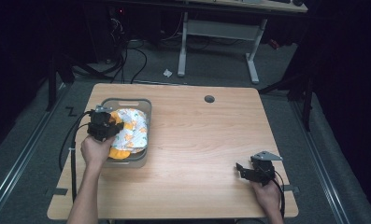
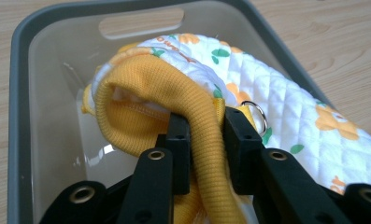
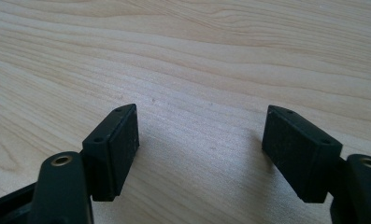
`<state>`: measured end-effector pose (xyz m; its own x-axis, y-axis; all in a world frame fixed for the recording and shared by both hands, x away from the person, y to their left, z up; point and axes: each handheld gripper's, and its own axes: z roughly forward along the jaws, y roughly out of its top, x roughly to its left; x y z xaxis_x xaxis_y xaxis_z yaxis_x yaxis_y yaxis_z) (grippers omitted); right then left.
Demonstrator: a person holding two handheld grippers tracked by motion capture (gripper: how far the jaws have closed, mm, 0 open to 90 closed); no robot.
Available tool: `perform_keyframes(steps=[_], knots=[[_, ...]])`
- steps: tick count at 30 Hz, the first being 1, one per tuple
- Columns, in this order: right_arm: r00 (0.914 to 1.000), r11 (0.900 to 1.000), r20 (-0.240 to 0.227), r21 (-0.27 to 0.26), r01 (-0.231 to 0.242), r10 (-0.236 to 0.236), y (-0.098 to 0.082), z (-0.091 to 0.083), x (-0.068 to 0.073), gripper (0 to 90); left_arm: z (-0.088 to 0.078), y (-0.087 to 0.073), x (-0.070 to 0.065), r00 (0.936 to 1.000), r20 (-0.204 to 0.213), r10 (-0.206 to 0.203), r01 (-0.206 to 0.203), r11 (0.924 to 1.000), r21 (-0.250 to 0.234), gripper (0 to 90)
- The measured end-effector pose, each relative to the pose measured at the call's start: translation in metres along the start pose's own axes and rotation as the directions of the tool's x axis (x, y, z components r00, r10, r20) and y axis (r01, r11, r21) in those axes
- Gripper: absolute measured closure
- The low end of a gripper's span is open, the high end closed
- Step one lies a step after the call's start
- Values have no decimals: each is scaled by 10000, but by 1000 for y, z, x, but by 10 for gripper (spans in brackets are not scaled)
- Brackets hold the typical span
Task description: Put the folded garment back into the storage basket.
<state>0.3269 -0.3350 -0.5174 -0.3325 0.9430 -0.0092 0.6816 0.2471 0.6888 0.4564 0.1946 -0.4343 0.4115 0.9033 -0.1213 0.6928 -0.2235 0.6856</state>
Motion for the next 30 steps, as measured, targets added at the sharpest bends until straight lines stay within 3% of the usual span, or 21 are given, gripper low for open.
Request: perform_keyframes(steps=[2,3,4,5,9,17,24,30], knots=[[10000,10000,0,-1,1,-1,0,0,0,275,3,0,0,9999,-148,-18,20,9999,148,716],[10000,10000,0,-1,4,-4,0,0,0,275,5,0,0,9999,-65,-107,109,9996,257,656],[10000,10000,0,-1,4,-4,0,0,0,275,6,0,0,9998,36,-204,203,9991,372,656],[10000,10000,0,0,3,-3,0,0,0,275,7,0,-3,9998,-173,-58,66,9988,488,591],[10000,10000,0,1,3,-3,0,0,0,275,7,-1,-7,9983,-512,278,-243,9974,677,537],[10000,10000,3,2,0,0,0,0,0,275,-8,1,-17,9997,-136,203,-206,9996,-210,442],[10000,10000,4,3,-1,1,0,0,0,275,-13,2,-23,9997,223,35,-25,9991,-435,409],[10000,10000,4,2,0,0,0,0,0,275,-19,2,-32,9988,459,149,-112,9968,-793,402]])
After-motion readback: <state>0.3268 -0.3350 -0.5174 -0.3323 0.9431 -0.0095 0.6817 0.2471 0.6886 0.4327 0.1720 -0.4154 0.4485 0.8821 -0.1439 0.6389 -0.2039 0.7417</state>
